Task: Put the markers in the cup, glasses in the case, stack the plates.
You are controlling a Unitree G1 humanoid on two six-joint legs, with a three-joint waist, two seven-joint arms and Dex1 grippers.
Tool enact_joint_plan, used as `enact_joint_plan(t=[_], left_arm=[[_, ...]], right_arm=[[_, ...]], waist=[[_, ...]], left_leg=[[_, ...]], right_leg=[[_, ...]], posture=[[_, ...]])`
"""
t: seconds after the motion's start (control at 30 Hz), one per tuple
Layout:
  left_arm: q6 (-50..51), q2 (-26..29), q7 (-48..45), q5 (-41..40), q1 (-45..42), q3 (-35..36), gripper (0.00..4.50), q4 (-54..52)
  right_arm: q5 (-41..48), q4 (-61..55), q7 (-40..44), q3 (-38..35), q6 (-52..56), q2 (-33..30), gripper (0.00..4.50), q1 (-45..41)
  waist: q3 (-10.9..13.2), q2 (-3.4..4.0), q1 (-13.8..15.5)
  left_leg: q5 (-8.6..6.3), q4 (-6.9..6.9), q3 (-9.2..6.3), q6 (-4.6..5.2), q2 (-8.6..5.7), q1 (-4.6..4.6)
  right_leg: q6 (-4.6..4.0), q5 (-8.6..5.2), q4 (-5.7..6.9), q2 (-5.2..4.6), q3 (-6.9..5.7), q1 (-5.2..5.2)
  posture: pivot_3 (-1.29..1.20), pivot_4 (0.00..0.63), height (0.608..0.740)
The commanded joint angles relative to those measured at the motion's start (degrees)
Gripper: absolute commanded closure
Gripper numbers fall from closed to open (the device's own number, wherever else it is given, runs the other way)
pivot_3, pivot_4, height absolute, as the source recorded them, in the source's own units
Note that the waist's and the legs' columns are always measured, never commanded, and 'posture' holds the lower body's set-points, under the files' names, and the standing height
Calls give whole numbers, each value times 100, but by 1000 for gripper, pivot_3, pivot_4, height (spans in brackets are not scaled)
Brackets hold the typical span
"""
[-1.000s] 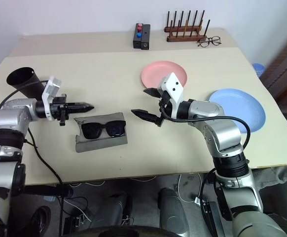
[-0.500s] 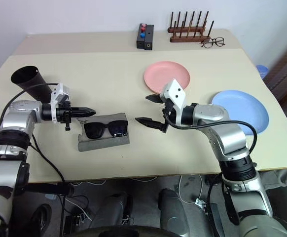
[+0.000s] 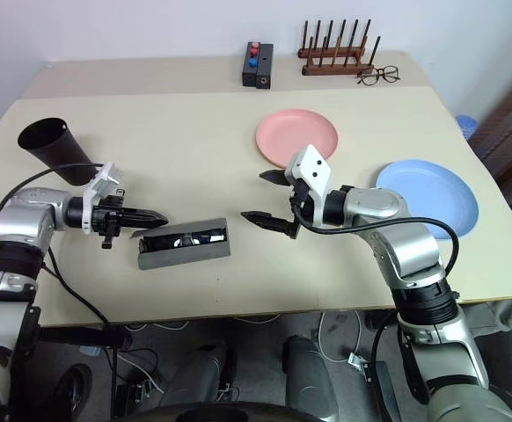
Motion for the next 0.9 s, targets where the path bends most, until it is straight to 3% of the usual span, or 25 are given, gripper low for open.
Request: enact_joint_plan(t=[0.03,0.23,0.5,0.77,0.87,0.9], left_arm=[[-31,126,-29,-131,197,25,4444,-552],[-375,147,18,-76,542,91,4444,-928],[-1246,18,563,125,249,241,4444,-222],[-780,-102,904,-511,-408,949,4444,104],[-460,-249,902,-983,-607,1306,3608,-43],[-225,-312,881,-1173,-616,1375,3120,-234]], right_arm=[[61,-223,-21,-17,-105,19,0,-62],[45,-147,-23,-1,-130,17,0,-95],[4,35,-63,-47,-205,41,0,-141],[1,534,-510,-659,-277,-74,0,-213],[-232,877,-471,-871,-411,-526,0,-66],[-287,947,-394,-958,-445,-764,0,27]], waist=[[0,0,-1],[0,0,3],[0,0,10],[0,0,17],[0,0,21],[0,0,25]], left_leg=[[0,0,0,0,0,0],[0,0,0,0,0,0],[0,0,0,0,0,1],[0,1,1,0,-2,0],[1,2,0,0,-3,0],[1,2,0,-1,-3,0]], right_leg=[[0,0,1,-1,1,0],[0,0,0,-1,1,-1],[0,0,0,-1,0,0],[0,0,1,-2,-1,1],[0,0,1,-2,-1,0],[0,0,1,-2,-1,1]], posture=[[0,150,740],[0,150,740],[0,150,740],[0,150,740],[0,150,740],[0,150,740]])
